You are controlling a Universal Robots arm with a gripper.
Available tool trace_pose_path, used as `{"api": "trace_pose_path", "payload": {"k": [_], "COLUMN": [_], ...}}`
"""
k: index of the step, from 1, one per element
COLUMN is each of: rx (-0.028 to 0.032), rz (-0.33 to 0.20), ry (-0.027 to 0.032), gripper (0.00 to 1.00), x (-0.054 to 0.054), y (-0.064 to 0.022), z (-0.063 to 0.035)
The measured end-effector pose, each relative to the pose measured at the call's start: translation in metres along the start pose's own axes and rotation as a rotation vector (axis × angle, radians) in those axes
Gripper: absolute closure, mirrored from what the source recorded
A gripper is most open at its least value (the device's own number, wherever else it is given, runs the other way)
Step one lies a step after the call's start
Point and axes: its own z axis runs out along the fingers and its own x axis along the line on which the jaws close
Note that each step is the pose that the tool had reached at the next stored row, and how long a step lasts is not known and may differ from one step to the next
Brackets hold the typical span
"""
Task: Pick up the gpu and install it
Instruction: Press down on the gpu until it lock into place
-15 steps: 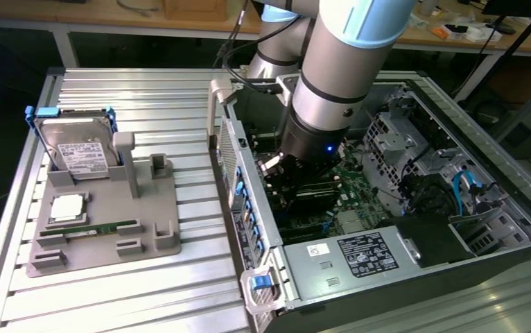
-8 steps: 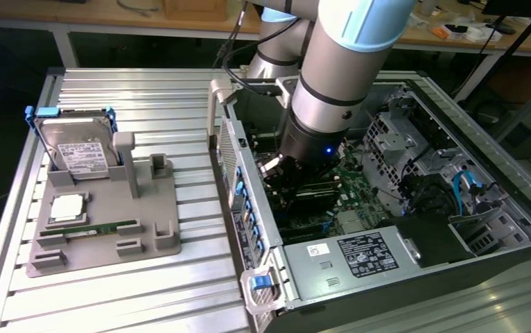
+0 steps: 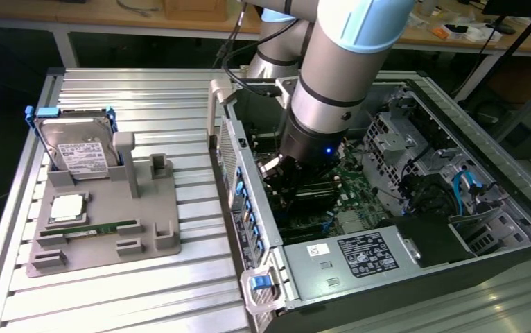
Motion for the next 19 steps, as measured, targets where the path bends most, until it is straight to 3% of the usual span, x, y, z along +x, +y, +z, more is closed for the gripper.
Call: {"api": "trace_pose_path", "payload": {"k": [13,15,19], "rx": [0.0001,-0.0012,0.0018], "rz": [0.0,0.0,0.0], "ry": [-0.0009,-0.0042,-0.0036], "gripper": [0.89,0.89,0.89], "x": [0.0,-0.0002,-0.0002], "y": [-0.0001,0.0002,0.0003], "z": [0.001,-0.0008,-0.0049]}}
